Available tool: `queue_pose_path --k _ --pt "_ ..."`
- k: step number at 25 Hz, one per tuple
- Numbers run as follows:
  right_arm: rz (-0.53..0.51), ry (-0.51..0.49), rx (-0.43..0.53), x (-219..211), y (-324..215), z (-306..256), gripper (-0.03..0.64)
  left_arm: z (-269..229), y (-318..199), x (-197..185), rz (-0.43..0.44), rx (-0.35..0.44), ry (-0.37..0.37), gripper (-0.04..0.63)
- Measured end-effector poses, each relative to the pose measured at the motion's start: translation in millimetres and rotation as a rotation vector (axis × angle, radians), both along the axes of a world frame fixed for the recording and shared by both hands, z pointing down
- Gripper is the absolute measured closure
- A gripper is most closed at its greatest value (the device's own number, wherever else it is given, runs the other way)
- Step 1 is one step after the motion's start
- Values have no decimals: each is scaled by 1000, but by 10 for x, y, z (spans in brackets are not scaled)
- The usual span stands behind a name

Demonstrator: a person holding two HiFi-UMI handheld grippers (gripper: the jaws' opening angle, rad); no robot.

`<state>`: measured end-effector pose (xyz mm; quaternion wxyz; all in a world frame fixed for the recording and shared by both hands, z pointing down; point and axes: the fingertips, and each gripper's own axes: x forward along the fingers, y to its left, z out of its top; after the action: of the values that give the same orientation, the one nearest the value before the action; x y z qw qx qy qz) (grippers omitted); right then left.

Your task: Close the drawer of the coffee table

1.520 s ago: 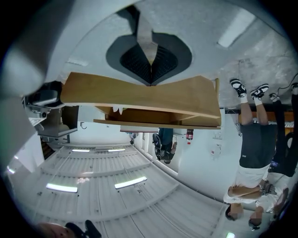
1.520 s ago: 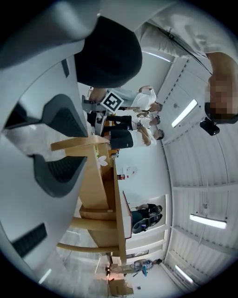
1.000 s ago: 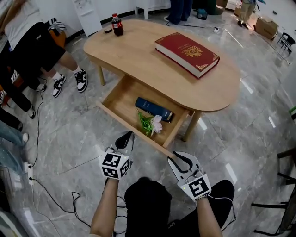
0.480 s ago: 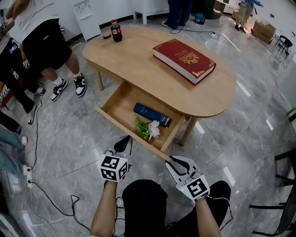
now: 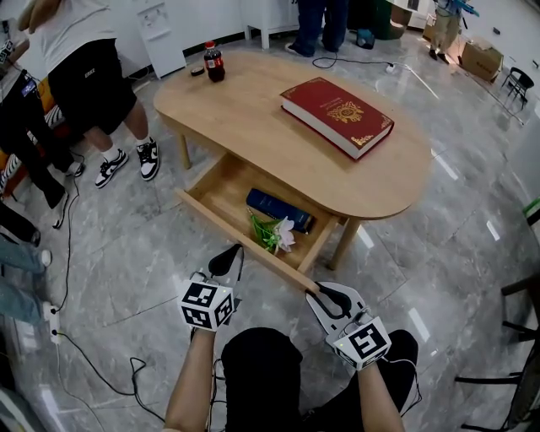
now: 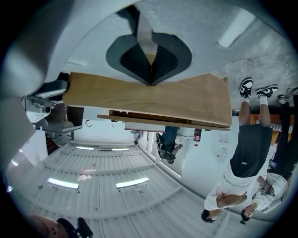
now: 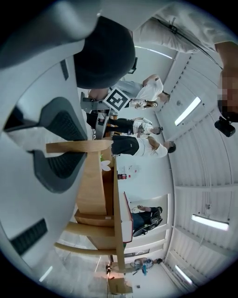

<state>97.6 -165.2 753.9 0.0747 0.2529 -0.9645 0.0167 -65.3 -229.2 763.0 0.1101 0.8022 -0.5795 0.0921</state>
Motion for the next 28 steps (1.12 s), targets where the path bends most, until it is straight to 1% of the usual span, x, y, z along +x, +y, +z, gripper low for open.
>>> queue_pose_path --k 6,12,17,23,28 --pt "27 -23 0 25 -50 -63 531 -77 -47 23 17 13 -3 586" --pt "66 -48 -6 96 -229 -131 529 -146 -223 83 34 21 -2 586" --pt "91 -61 -7 132 -344 -135 526 -149 -345 123 37 20 12 586" --pt "94 -73 8 162 -482 -167 526 -175 -510 162 62 32 -3 586" --pt "106 -64 2 201 -611 -121 526 -124 -643 206 84 16 -18 586"
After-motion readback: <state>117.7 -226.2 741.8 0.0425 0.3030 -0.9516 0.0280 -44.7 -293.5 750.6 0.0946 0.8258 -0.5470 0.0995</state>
